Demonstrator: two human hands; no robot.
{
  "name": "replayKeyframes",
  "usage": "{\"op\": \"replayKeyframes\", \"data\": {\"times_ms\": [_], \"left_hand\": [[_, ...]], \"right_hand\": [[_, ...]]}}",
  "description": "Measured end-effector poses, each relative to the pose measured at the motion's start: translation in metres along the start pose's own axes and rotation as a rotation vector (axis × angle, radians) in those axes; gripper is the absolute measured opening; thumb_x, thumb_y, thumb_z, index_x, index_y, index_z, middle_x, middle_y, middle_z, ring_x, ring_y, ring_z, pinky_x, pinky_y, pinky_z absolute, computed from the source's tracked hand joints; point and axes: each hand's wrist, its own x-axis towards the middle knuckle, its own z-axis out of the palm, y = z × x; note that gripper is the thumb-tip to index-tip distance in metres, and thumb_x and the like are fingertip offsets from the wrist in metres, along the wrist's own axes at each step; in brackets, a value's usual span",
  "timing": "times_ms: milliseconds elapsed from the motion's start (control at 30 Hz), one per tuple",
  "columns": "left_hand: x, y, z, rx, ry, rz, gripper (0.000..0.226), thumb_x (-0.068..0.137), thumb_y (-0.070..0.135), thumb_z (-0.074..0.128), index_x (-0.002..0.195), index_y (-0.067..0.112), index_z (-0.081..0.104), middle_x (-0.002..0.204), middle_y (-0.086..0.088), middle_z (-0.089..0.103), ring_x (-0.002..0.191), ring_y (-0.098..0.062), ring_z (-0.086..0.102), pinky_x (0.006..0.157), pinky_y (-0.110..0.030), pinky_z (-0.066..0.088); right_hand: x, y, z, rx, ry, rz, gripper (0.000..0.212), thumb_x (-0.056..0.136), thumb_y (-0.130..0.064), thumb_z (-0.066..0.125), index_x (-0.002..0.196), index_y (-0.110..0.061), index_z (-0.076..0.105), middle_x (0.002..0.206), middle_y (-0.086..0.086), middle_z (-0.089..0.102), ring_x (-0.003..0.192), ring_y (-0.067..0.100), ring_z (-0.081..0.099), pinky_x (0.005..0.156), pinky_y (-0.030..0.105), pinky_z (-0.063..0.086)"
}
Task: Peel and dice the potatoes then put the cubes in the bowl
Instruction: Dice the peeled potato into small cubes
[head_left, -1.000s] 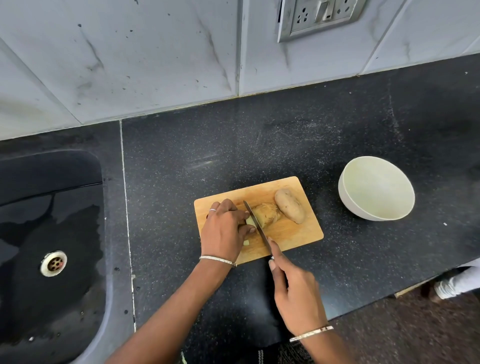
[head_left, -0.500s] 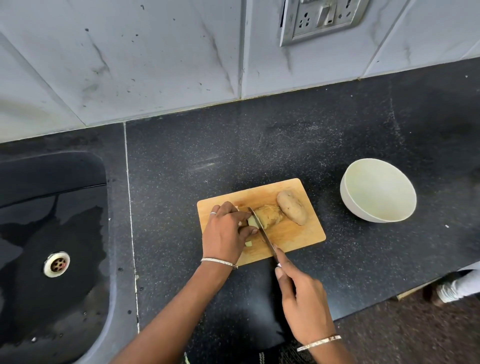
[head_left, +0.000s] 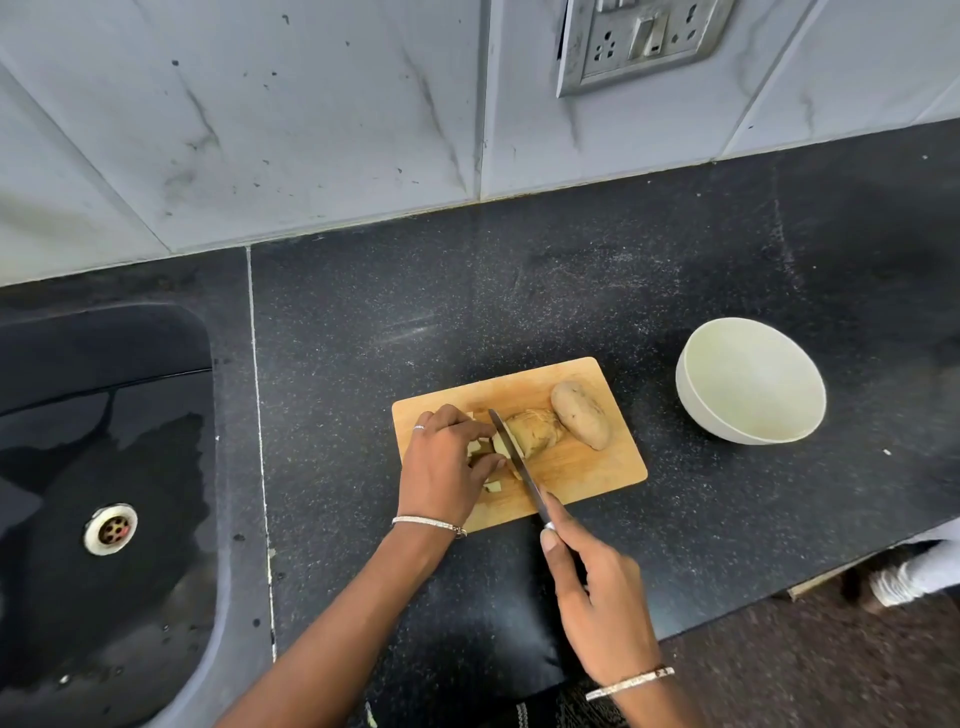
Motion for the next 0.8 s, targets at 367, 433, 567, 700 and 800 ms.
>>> {"op": "replayKeyframes", "data": {"times_ms": [367,433,567,700,800], "left_hand": [[0.004,-0.001,0.005,-0.022,0.022,0.017,0.024,0.073,0.027,0.081,0.096,0.020,0.077,0.092,0.005,0.063,0.087,-0.015,0.045,0.071,-0.019,0.025],[0.004,-0.001,0.006,-0.035,0.032,0.013,0.024,0.073,0.026,0.082,0.095,0.019,0.077,0.090,0.004,0.063,0.085,-0.014,0.043,0.070,-0.019,0.024],[0.004,-0.002,0.009,-0.070,0.040,-0.003,0.022,0.071,0.023,0.083,0.092,0.018,0.078,0.088,0.004,0.063,0.087,-0.019,0.051,0.071,-0.022,0.029],[0.003,-0.003,0.010,-0.105,0.063,-0.009,0.022,0.068,0.020,0.085,0.088,0.016,0.078,0.086,0.003,0.064,0.083,-0.020,0.056,0.070,-0.026,0.038],[0.001,-0.004,0.010,-0.119,0.061,-0.010,0.023,0.068,0.019,0.085,0.089,0.015,0.078,0.088,0.002,0.064,0.082,-0.020,0.057,0.071,-0.029,0.045]], "right_hand": [[0.003,-0.006,0.001,0.039,-0.004,0.028,0.043,0.101,-0.025,0.051,0.138,-0.046,0.046,0.067,-0.026,0.058,0.050,0.003,0.047,0.045,0.008,0.030],[0.004,-0.007,0.002,0.043,-0.009,0.033,0.044,0.100,-0.024,0.052,0.139,-0.044,0.046,0.066,-0.025,0.058,0.049,0.004,0.047,0.044,0.009,0.029],[0.010,-0.009,0.008,0.018,-0.037,0.062,0.045,0.101,-0.023,0.051,0.141,-0.042,0.047,0.055,-0.023,0.052,0.051,0.007,0.047,0.046,0.013,0.029],[0.012,-0.009,0.017,-0.124,-0.037,0.067,0.056,0.098,-0.017,0.052,0.145,-0.044,0.040,0.048,-0.011,0.035,0.043,0.009,0.035,0.054,0.028,0.035],[0.010,-0.013,0.019,-0.220,-0.053,0.042,0.063,0.098,-0.017,0.050,0.150,-0.045,0.028,0.057,-0.011,0.039,0.050,0.009,0.039,0.056,0.029,0.033]]}}
